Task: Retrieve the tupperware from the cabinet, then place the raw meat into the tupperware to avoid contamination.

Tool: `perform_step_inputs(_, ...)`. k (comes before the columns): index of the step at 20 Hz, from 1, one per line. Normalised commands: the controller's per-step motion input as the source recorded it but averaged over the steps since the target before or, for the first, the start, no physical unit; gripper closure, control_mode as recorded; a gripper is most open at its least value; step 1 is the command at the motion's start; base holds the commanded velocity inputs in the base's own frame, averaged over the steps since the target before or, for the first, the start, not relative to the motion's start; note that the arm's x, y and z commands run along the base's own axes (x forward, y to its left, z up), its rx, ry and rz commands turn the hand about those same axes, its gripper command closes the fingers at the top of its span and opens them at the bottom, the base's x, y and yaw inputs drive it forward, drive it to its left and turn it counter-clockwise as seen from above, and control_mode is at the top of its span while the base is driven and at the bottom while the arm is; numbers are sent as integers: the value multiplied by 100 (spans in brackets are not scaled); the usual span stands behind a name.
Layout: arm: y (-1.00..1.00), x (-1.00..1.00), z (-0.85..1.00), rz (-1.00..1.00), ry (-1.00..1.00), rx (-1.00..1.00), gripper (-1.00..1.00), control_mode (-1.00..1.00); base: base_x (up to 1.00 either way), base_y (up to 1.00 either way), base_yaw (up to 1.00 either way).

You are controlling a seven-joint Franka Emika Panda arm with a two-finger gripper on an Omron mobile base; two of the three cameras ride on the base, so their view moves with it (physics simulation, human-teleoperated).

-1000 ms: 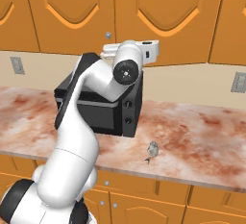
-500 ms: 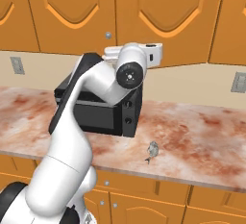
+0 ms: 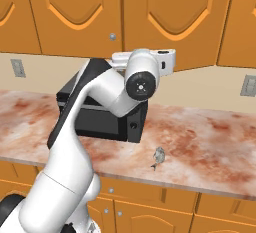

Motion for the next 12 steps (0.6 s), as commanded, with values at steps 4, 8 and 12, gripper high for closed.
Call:
perform_step_inputs(4,-49,-31,-2,0,0,0,100,-100,0,0,0)
perform_step_inputs(8,-48,-30,-2,0,-1,0,100,-100,0,0,0)
perform_step_inputs(12,-18,-11,0,3,-2,0,-100,-100,0,0,0)
